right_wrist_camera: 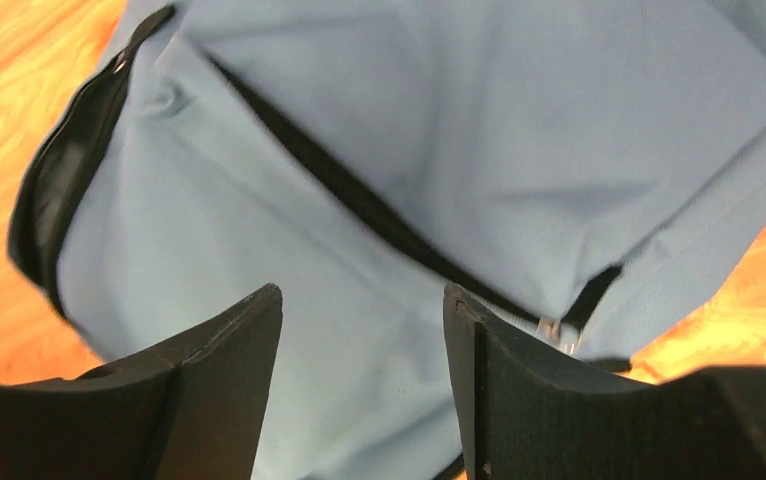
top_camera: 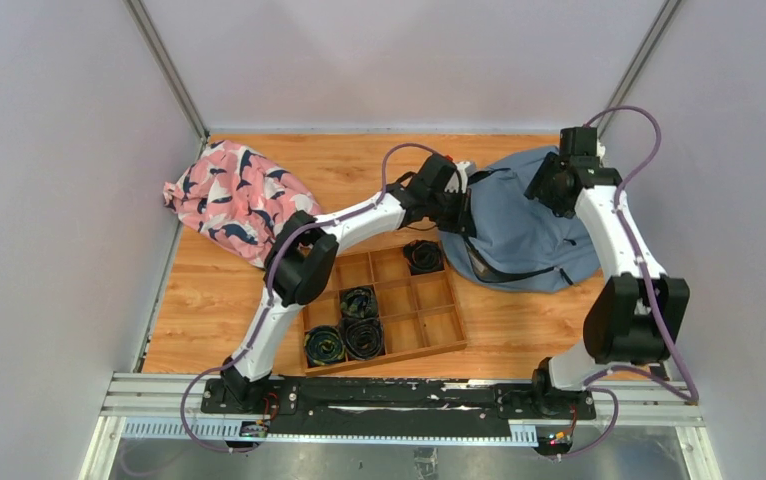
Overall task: Pack the student bag
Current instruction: Adjust the student bag at the center of the board.
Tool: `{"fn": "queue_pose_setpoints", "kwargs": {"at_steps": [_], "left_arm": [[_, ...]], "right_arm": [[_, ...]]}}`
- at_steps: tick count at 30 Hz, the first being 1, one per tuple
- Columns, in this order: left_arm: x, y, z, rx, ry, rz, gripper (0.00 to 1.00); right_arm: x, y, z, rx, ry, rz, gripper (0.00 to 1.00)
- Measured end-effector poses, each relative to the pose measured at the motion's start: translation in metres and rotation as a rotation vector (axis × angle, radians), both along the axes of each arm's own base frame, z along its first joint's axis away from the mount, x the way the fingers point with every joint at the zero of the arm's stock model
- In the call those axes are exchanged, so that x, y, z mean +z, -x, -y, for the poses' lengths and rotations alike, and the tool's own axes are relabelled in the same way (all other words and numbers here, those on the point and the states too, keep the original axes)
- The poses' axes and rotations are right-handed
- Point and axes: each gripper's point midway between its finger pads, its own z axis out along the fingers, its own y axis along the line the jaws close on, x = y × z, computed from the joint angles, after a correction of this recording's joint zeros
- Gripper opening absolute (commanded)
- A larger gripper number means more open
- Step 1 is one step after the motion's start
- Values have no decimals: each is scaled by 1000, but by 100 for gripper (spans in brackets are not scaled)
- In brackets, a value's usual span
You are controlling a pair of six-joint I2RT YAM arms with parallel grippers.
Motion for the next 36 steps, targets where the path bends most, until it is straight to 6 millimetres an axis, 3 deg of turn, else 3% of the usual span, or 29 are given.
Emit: {"fn": "queue_pose_setpoints", "kwargs": {"at_steps": [2,6,11,17,23,25,27,29,33,36], "left_arm": [[7,12,1,-9,10,-5,0],[34,21,4,-15,43,25,0],[61,19,6,-23,82,65,0],[65,21,7,-35,94,65,0],[70,32,10,-68,127,35,0],[74,42,10,-82,143,15,15],[81,48,11,-98,147,22,43],[87,49,9,-116,122,48,53],[109,35,-5,-109,93,98,52],[115,12,-34,-45,94,111,52]], "right_arm": [[12,14,-12,48,-7,32,65],[26,52,-14,72,11,81,65],[20,100,-4,62,36,63,61],[12,138,-3,53,36,51,60],[19,139,-28,123,-75,88,59],[22,135,-35,148,-108,94,59],[26,130,-38,161,-123,98,58],[29,126,-40,168,-134,103,58],[28,124,-42,168,-150,95,57],[26,124,-45,172,-165,90,57]]}}
